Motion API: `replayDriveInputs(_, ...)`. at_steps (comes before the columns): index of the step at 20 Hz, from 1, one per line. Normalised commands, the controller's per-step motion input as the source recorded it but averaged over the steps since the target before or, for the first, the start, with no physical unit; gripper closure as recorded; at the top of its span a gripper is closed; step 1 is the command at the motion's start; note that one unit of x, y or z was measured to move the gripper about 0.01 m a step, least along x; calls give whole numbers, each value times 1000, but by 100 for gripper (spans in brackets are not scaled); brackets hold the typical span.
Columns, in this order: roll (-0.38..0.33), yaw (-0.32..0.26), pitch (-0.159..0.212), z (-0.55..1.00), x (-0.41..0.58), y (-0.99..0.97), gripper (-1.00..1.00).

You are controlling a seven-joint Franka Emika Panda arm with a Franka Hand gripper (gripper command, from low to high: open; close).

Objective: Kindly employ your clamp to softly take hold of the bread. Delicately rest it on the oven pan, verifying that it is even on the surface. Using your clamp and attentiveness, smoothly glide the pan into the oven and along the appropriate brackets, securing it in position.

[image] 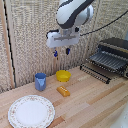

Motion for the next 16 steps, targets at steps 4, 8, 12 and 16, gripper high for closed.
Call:
replayDriveInputs(4,-25,0,8,-341,-264,74,-100)
replayDriveInputs(8,-32,0,38,-442,-224,71,-100)
replayDriveInputs(12,-35,0,29,-391,-149,11,-100)
replayDriveInputs(16,-76,21,41,-469,-9,42,-100)
